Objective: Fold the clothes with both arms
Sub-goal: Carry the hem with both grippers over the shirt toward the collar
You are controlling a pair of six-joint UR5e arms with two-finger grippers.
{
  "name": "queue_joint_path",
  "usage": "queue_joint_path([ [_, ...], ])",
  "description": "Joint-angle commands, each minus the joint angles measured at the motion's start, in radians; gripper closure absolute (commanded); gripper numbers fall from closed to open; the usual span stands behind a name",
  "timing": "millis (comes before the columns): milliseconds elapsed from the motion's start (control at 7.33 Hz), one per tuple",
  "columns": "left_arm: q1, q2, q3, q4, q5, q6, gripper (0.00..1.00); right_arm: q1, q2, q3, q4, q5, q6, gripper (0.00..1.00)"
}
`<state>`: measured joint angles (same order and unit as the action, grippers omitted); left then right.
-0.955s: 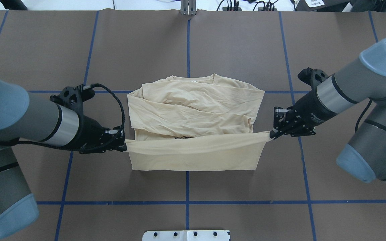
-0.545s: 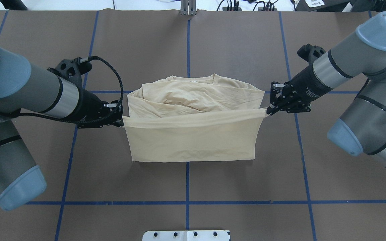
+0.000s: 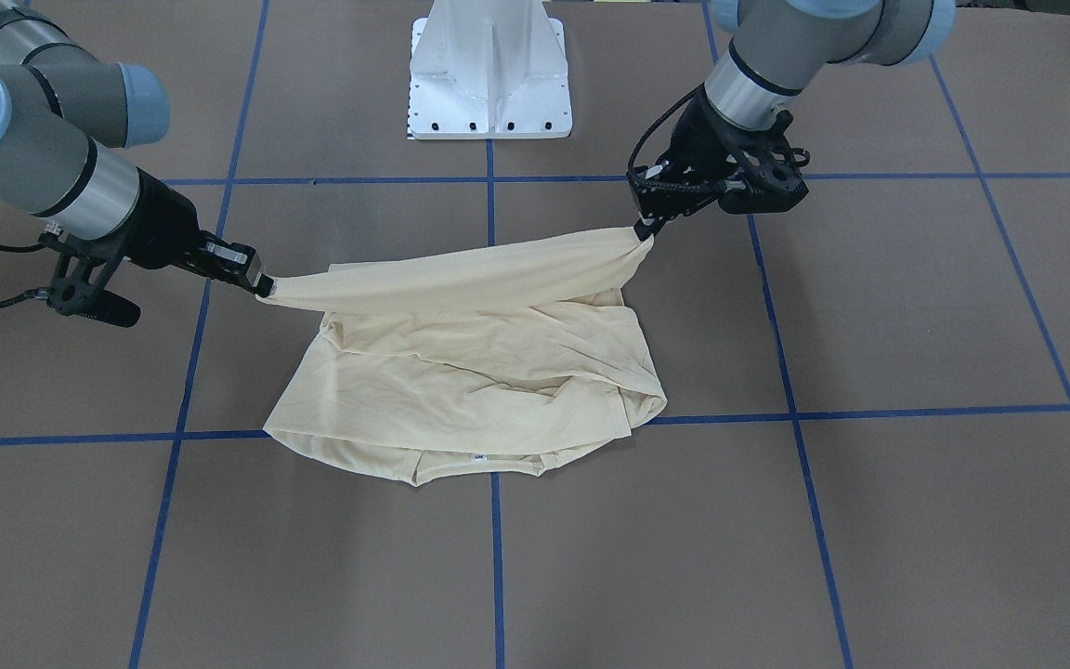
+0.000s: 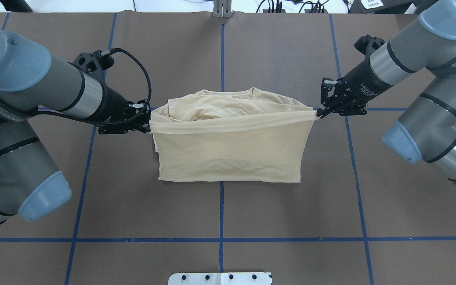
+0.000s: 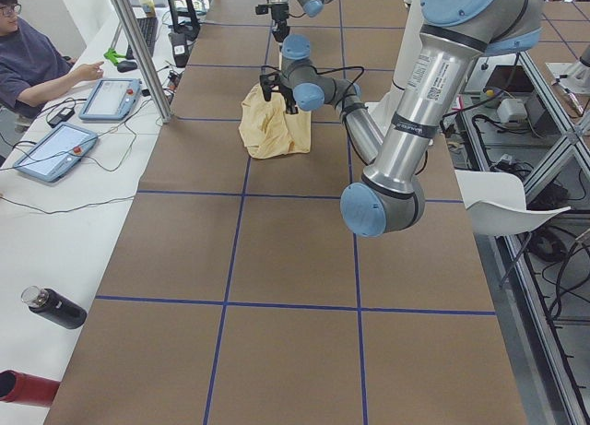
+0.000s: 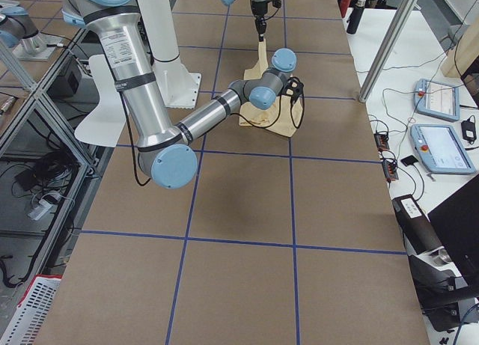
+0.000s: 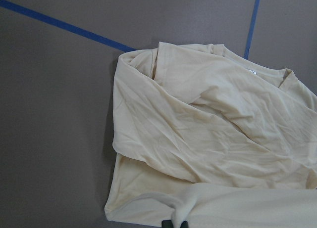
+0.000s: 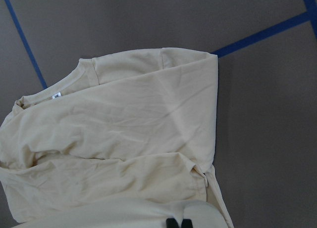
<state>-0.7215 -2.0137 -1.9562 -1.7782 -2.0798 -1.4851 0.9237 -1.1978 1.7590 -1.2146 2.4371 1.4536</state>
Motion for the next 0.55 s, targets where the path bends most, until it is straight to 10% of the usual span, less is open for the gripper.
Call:
queue_joint_path([
  [0,-0.003,-0.022,0.087,-0.042,0.004,0.032,1.00,0.000,0.064,-0.074,0.000,-0.003,0.001,1.00],
  [409,-0.019,-0.083,0.218,-0.133,0.006,0.032,1.00,-0.002,0.095,-0.139,0.001,-0.009,-0.001,1.00],
])
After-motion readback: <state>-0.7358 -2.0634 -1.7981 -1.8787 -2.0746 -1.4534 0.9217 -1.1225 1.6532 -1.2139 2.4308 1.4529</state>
